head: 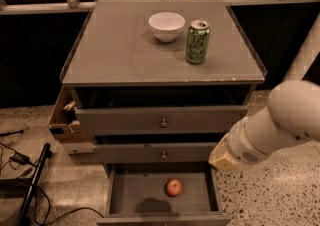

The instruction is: Pick apple from bottom drawer and place on counter

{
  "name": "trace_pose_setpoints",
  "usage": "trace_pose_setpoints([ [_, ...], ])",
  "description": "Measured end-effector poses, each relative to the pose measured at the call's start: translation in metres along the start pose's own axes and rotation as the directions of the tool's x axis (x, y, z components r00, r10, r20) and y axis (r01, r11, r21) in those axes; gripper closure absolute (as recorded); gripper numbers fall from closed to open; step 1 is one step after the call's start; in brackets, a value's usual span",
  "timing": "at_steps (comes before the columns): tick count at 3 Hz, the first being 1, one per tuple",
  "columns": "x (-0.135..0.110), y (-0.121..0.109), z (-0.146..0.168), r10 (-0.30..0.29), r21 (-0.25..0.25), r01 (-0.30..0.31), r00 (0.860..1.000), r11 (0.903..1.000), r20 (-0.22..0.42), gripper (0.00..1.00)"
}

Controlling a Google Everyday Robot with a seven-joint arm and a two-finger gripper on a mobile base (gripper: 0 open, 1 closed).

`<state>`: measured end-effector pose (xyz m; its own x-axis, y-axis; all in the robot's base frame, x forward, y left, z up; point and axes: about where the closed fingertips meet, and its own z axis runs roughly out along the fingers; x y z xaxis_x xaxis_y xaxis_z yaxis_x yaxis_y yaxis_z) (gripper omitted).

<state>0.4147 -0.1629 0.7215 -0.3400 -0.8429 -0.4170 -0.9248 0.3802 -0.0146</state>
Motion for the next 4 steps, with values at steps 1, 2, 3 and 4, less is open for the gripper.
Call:
trace_pose_setpoints([
  [1,0.001,-0.003,0.007,0.003,0.007,-0.003,1.0,1.0,0.006,1.0],
  [2,0.015,0.0,0.027,0.001,-0.003,-0.001,1.0,1.0,0.002,1.0],
  [3,0.056,0.008,0.085,0.004,-0.017,-0.004,1.0,0.9999,0.026,1.0],
  [4,0.081,-0.013,0.143,0.018,0.031,-0.023,0.99,0.9993,0.142,1.0],
])
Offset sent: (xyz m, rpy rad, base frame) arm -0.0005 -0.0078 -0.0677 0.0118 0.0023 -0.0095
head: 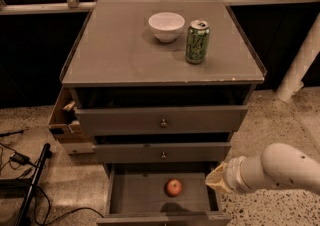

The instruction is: Pick apple from bottom drawer and place on counter

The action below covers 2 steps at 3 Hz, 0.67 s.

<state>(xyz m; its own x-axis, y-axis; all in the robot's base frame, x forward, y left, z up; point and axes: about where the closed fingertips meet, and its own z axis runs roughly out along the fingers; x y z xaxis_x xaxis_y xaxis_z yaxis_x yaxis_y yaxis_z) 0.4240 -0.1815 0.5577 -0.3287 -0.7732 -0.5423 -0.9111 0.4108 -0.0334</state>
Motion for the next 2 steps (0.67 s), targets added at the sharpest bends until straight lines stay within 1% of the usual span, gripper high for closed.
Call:
trace_pose_setpoints([
  [1,0.033,-0.039,0.045,0.067,0.073,-0.074,0.993,0.9946,0.1,1.0],
  [2,0.052,-0.028,0.088,0.123,0.015,-0.126,0.984,0.9919,0.131,1.0],
])
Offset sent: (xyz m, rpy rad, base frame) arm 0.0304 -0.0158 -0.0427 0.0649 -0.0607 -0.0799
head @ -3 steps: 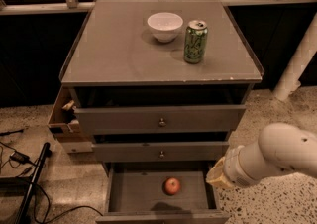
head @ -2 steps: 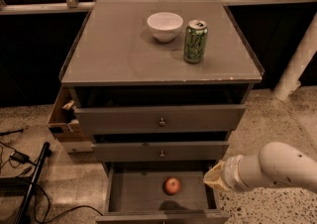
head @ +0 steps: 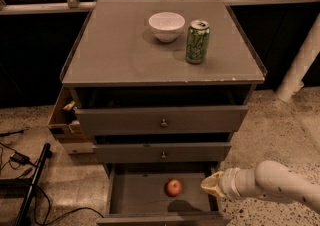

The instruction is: Pick apple from bottom drawer and place on counter

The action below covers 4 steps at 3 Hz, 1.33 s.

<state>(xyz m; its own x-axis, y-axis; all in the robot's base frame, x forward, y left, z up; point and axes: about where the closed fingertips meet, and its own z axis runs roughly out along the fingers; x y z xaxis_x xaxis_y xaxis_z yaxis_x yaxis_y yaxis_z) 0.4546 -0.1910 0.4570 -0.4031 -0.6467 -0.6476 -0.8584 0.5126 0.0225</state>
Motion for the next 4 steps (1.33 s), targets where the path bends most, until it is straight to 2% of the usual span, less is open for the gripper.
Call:
trace_pose_setpoints([
  [1,0.001,0.001,0.001,0.0,-0.002,0.0,1.0,1.0,0.0,1.0],
  [2,0.024,0.0,0.03,-0.029,0.025,0.029,1.0,0.9993,0.007,1.0],
  [3,0.055,-0.008,0.079,-0.049,0.058,0.047,0.998,0.9972,0.04,1.0],
  [4,0.082,-0.009,0.142,-0.039,0.049,0.034,0.995,0.9982,0.091,1.0],
])
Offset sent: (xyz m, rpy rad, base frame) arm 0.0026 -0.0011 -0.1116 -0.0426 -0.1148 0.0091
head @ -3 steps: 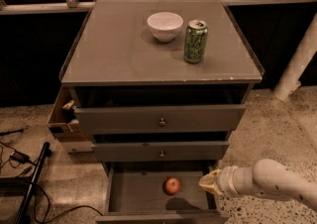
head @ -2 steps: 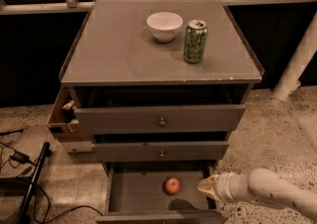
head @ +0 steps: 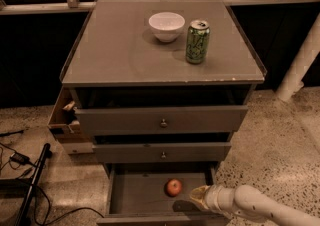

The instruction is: Pick apple from bottom drawer and place on counter

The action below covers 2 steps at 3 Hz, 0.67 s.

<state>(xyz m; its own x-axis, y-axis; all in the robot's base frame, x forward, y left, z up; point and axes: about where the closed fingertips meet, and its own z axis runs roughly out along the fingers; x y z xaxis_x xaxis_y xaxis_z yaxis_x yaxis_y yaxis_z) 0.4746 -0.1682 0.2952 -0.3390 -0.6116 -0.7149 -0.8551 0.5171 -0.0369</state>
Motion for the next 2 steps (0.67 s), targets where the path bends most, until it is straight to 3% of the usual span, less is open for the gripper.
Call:
trace_pose_setpoints([
  [1,0.0,0.0,0.0,0.0,0.0,0.0,1.0,1.0,0.0,1.0],
  [2,0.01,-0.003,0.01,0.0,0.023,0.001,1.0,0.9997,-0.008,0.93],
])
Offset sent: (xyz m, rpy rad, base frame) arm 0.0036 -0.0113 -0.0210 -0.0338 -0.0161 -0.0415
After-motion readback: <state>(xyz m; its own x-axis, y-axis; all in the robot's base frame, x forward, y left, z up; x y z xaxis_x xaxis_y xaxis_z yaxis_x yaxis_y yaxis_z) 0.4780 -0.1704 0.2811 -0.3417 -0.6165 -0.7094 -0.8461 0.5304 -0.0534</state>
